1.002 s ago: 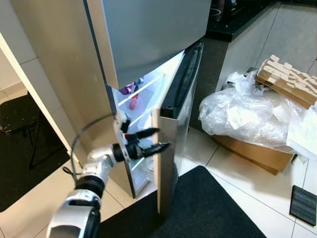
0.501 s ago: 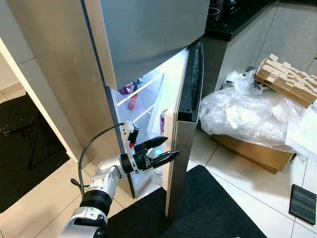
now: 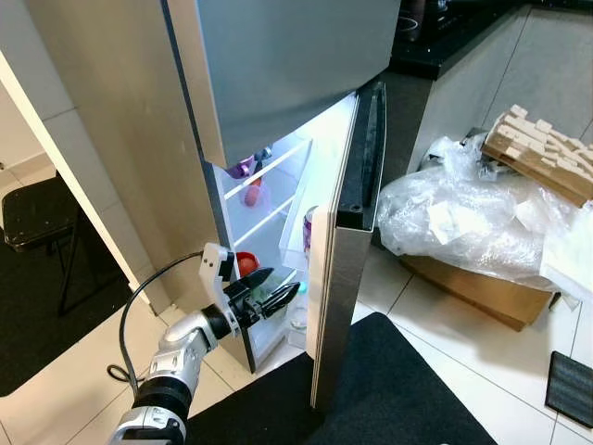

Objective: Restocking fridge

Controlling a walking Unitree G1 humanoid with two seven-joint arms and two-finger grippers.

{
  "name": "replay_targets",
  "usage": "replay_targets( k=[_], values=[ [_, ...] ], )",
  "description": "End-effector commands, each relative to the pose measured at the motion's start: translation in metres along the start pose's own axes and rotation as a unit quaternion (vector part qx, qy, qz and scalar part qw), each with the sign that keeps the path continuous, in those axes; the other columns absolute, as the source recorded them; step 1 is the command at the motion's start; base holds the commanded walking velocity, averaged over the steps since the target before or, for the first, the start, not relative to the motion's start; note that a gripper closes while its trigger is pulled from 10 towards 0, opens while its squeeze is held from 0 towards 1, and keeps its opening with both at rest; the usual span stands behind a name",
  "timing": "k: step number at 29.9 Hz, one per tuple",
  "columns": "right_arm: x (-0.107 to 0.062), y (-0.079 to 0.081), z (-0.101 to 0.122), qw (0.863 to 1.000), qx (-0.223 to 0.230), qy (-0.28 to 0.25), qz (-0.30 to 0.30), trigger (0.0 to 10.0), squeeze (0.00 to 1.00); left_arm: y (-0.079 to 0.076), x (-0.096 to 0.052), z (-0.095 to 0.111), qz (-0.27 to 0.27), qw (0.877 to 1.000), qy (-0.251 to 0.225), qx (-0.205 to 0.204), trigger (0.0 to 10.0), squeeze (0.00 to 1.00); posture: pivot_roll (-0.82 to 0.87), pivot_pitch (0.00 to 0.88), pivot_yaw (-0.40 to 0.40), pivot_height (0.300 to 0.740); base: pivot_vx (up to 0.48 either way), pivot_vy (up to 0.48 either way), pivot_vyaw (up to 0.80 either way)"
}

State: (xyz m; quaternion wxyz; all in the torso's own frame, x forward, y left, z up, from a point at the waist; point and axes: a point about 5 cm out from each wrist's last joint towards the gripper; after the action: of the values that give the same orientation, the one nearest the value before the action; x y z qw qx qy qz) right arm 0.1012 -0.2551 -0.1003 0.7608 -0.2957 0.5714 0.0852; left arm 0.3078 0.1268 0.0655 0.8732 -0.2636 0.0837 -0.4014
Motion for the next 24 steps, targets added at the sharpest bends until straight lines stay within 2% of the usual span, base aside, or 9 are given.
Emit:
replay_targets(
  k=[1, 3, 12, 17, 24],
  values=[
    [0.000, 0.002, 0.000, 1.000, -0.007, 0.002, 0.001, 10.0, 0.00, 0.013, -0.014, -0.004, 0.051, 0.999, 0.009, 0.003, 10.0, 0.00, -0.01, 0.027, 0.030, 0.740, 0.000, 0.000, 0.00],
    [0.000, 0.001, 0.001, 1.000, -0.010, 0.002, 0.001, 10.0, 0.00, 0.022, -0.027, -0.015, 0.098, 0.995, 0.022, -0.005, 10.0, 0.00, 0.00, 0.027, 0.027, 0.740, 0.000, 0.000, 0.00],
    [0.000, 0.001, 0.001, 1.000, -0.016, 0.002, 0.002, 10.0, 0.00, 0.031, -0.048, -0.034, 0.162, 0.986, 0.037, -0.028, 10.0, 0.00, 0.01, 0.026, 0.022, 0.740, 0.000, 0.000, 0.00],
    [0.000, 0.001, 0.002, 1.000, -0.017, 0.001, 0.003, 10.0, 0.00, 0.033, -0.050, -0.036, 0.181, 0.982, 0.033, -0.029, 10.0, 0.00, 0.01, 0.024, 0.023, 0.740, 0.000, 0.000, 0.00],
    [0.000, 0.001, 0.003, 1.000, -0.018, 0.000, 0.002, 10.0, 0.00, 0.032, -0.034, -0.024, 0.195, 0.981, 0.000, -0.002, 10.0, 0.00, 0.01, 0.018, 0.019, 0.740, 0.000, 0.000, 0.00]
  ],
)
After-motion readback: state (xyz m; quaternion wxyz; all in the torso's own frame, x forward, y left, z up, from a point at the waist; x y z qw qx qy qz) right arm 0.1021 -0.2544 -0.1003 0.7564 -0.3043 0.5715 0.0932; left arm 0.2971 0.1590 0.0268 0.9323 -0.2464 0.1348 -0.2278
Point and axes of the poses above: a point about 5 cm out from each wrist's last joint towards the gripper, its own x axis pointing out of the wrist towards the gripper, its own z axis along the axis of the wrist's last joint, y = z × x, and after that the axes turned 11 degrees about -x, right-handed
